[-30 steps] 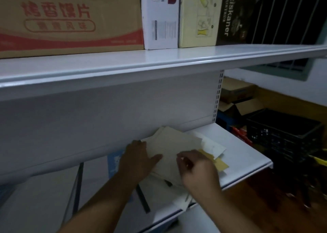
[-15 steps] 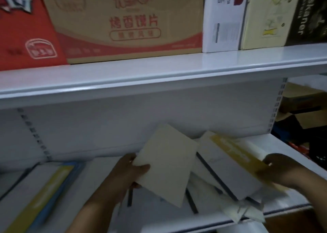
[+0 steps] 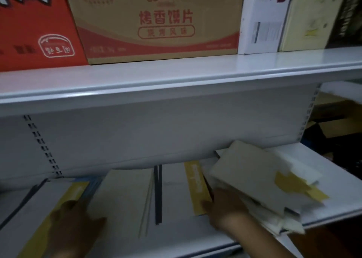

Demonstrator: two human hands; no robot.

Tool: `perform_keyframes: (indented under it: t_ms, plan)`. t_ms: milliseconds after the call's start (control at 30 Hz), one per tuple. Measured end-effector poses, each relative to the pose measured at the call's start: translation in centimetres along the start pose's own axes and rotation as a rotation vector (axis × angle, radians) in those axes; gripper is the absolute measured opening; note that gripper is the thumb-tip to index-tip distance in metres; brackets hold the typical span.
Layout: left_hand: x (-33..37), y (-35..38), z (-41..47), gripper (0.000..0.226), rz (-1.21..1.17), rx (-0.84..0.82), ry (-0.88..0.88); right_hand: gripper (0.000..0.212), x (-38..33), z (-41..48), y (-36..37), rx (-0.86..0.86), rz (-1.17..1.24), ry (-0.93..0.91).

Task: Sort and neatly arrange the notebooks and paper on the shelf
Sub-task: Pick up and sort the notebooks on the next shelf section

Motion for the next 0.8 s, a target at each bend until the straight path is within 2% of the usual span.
perform_keyframes:
  t_ms: [33,100,167,200,267,300,367,433,500,633,700,800]
  plan:
    - [1.6,-0.3,-0.5,0.07,-0.086,0.025,0.054,0.048,0.4,-0.4,-0.6,0.028,-0.096,-0.015]
    - [6.1,-0.5,-2.0,0.054,-0.348,0.037,0.197,0.058,1.2,-1.4,-2.5,0.116,-0.142,-0.052]
    - [11.7,0.4,-3.9,0.043,-0.515,-0.027,0.333,0.062,3.5,-2.3,-5.2,0.275,-0.024,-0.044]
    - [14.7,1.5,-4.7,0.04,-0.557,-0.068,0.408,0.057,5.4,-2.5,-6.6,0.355,0.082,-0.022]
    - [20.6,3.8,-6.5,0.045,-0.646,-0.17,0.507,0.044,10.3,-2.1,-8.4,0.436,0.227,0.075]
    - [23.2,5.3,-7.4,0.054,-0.686,-0.24,0.517,0.045,12.9,-1.6,-8.8,0.413,0.237,0.149]
    - [26.9,8.0,-8.4,0.069,-0.718,-0.354,0.49,0.045,16.9,-0.5,-8.8,0.306,0.173,0.27]
    - [28.8,10.2,-8.5,0.069,-0.697,-0.417,0.456,0.043,18.7,0.0,-8.6,0.194,0.06,0.322]
    - [29.6,11.5,-8.5,0.056,-0.666,-0.442,0.451,0.047,19.2,-0.2,-9.0,0.165,-0.036,0.326]
    - [29.3,10.5,-7.9,0.028,-0.714,-0.382,0.463,0.058,19.4,-0.1,-9.9,0.178,-0.17,0.324]
    - [28.0,9.2,-7.2,0.025,-0.826,-0.396,0.386,0.062,19.4,0.2,-9.5,0.091,-0.116,0.313]
    - [23.2,6.8,-6.1,0.024,-1.147,-0.422,0.163,0.068,19.3,0.7,-9.5,-0.014,-0.06,0.319]
Point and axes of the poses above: each hand's wrist, its own z-axis towards the middle knuckle, its own y-axis out of the palm, x = y × z, the point moved 9 cm from there along z, towards the middle knuckle, and after that the axes turned 9 degrees about -z, right-handed, at the moved point
